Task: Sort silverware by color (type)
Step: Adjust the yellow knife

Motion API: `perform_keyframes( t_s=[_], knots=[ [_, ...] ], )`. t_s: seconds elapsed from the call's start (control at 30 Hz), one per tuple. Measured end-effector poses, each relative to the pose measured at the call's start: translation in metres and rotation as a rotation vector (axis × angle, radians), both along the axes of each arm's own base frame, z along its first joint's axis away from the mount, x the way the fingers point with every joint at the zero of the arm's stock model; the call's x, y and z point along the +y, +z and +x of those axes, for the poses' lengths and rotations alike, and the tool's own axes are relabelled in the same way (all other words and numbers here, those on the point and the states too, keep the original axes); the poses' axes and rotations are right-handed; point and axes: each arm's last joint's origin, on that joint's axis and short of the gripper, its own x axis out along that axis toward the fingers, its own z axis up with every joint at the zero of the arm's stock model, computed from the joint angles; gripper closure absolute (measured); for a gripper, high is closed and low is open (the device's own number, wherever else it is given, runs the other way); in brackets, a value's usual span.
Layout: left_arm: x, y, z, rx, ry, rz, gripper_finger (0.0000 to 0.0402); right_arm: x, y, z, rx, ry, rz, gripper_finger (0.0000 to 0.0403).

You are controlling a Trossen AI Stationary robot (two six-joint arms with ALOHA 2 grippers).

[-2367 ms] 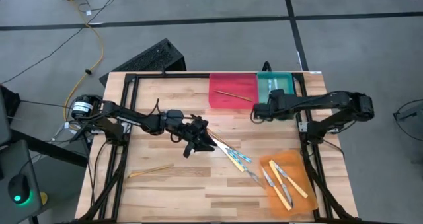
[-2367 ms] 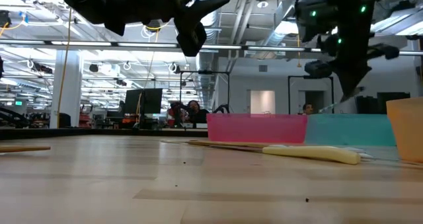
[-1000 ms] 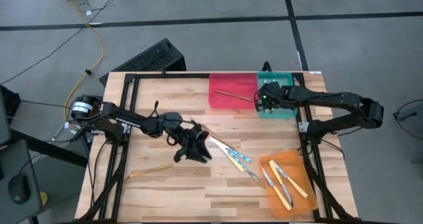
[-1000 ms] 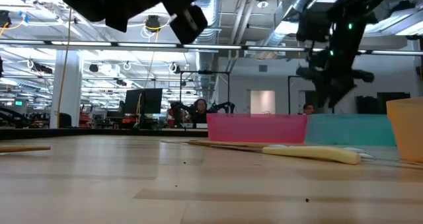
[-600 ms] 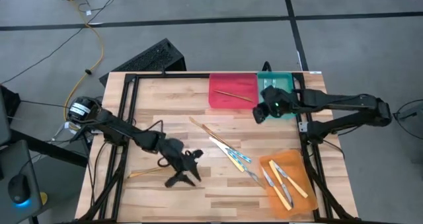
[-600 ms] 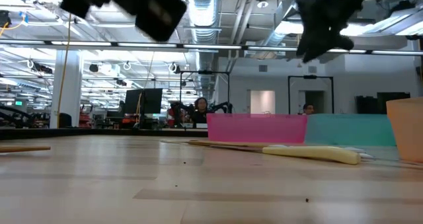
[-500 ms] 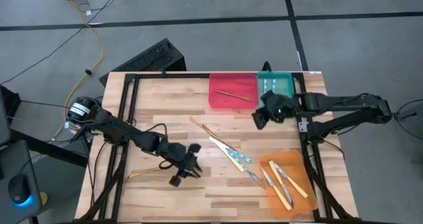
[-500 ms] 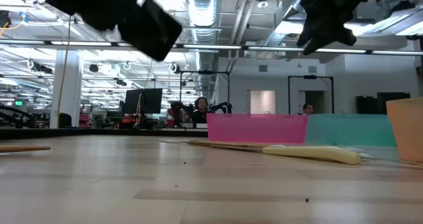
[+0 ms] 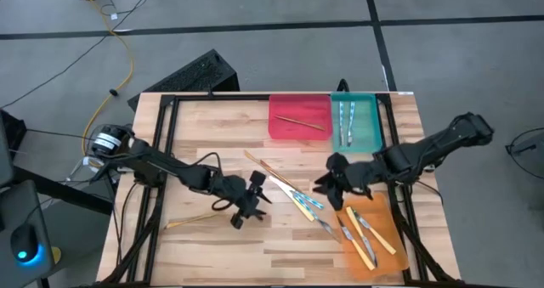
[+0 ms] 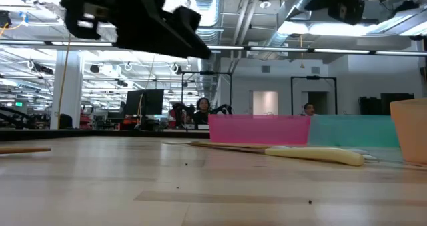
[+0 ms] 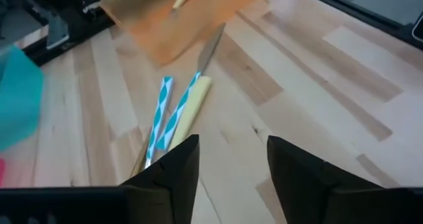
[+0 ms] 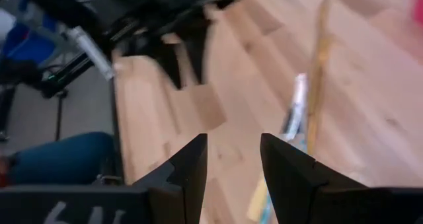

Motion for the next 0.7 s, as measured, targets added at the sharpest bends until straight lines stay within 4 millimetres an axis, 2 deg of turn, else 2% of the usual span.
perform_keyframes(
  t_s=[0.17,0.37,0.7],
  knots=[
    [0.015,-0.005,0.011,-0.006,-0.013,-0.001,0.0224,0.018,-0.011,0.007,0.025,0.049,-0.016,0.0241],
    [0.021,-0.011,0.033,0.002,-0.031,0.045,0.0220,0.028,-0.023,0.014,0.065,0.061,-0.020,0.0241],
    [0.033,-0.036,0.076,0.094,-0.002,0.085,0.0220,0.040,-0.022,0.013,0.021,0.085,-0.020,0.0241]
  ],
)
